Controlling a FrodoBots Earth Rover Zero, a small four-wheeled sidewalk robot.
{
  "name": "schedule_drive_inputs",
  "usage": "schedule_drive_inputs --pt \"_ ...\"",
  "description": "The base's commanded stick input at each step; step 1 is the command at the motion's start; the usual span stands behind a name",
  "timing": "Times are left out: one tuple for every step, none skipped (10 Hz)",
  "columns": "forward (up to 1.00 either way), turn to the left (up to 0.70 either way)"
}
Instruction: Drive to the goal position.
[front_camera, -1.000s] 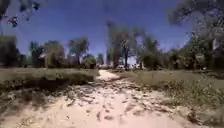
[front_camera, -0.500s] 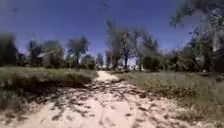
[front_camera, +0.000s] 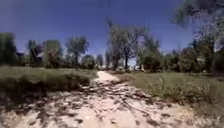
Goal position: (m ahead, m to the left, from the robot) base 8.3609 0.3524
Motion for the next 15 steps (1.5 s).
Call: schedule_drive_inputs --pt "0.85 0.0" --pt "0.85 0.0" --pt "0.85 0.0" --pt "0.85 0.0" --pt "0.85 0.0" --pt "0.85 0.0" --pt "0.85 0.0" --pt "0.85 0.0" --pt "0.85 0.0" --pt "0.85 0.0" --pt "0.85 0.0" --pt "0.85 0.0" --pt "0.85 0.0" --pt "0.85 0.0" --pt "0.85 0.0"
